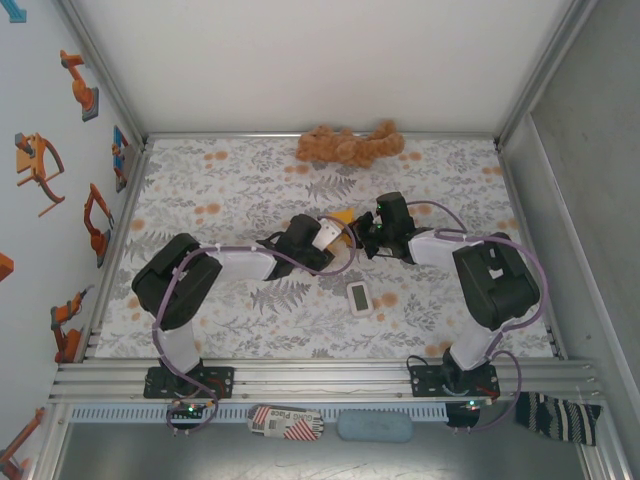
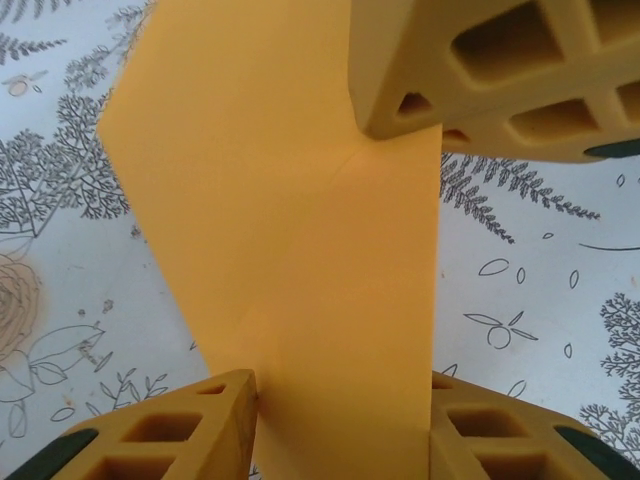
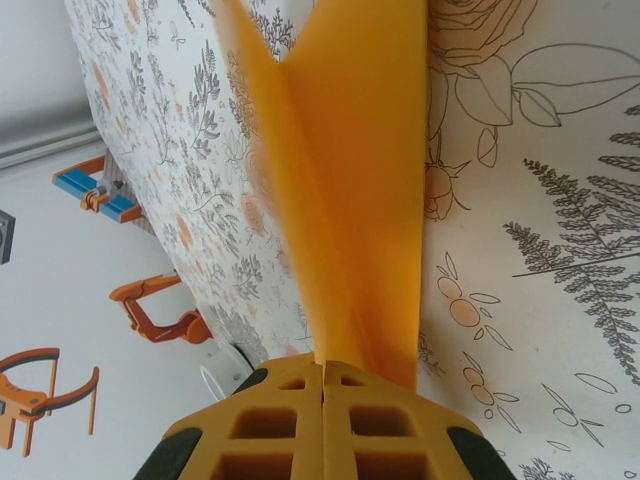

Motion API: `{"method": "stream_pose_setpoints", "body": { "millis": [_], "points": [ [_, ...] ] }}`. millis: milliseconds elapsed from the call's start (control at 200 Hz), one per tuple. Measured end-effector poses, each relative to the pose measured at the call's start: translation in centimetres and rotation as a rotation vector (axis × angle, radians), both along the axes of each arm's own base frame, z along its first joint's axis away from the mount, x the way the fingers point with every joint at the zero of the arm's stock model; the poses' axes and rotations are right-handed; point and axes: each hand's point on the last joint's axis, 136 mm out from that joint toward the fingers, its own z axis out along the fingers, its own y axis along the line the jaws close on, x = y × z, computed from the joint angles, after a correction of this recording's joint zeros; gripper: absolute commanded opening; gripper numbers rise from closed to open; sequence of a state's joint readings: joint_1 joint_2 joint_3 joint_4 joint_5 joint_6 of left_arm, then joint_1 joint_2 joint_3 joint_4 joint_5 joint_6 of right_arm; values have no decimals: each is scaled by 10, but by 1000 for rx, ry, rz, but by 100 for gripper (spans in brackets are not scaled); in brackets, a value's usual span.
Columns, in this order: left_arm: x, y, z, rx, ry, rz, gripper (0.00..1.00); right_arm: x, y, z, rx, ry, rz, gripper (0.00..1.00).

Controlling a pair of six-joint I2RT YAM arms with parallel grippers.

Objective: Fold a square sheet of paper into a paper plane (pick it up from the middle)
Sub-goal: Fold the wing for the fifth time at the center of the table.

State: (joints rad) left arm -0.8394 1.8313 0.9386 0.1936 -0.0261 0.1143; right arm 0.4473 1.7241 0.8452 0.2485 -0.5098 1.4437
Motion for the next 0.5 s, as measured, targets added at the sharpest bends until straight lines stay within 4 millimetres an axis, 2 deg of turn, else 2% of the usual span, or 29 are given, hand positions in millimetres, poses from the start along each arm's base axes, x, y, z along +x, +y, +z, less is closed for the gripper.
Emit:
{"method": "stream_pose_setpoints", "body": {
  "millis": [95,225,280,501],
  "points": [
    [0,0,-4,7,7,-1,35,-1,0,-1,0,4,2,3],
    [-1,0,-6,9,10,-1,32,-1,1,-2,2,6,8,31],
    [-1,0,-7,10,13,-2,30,-1,1,-2,2,7,9,39],
    [-4,0,-15,15,35,-11,28,1,-5,-5,-17,-2,4,50]
  ]
}}
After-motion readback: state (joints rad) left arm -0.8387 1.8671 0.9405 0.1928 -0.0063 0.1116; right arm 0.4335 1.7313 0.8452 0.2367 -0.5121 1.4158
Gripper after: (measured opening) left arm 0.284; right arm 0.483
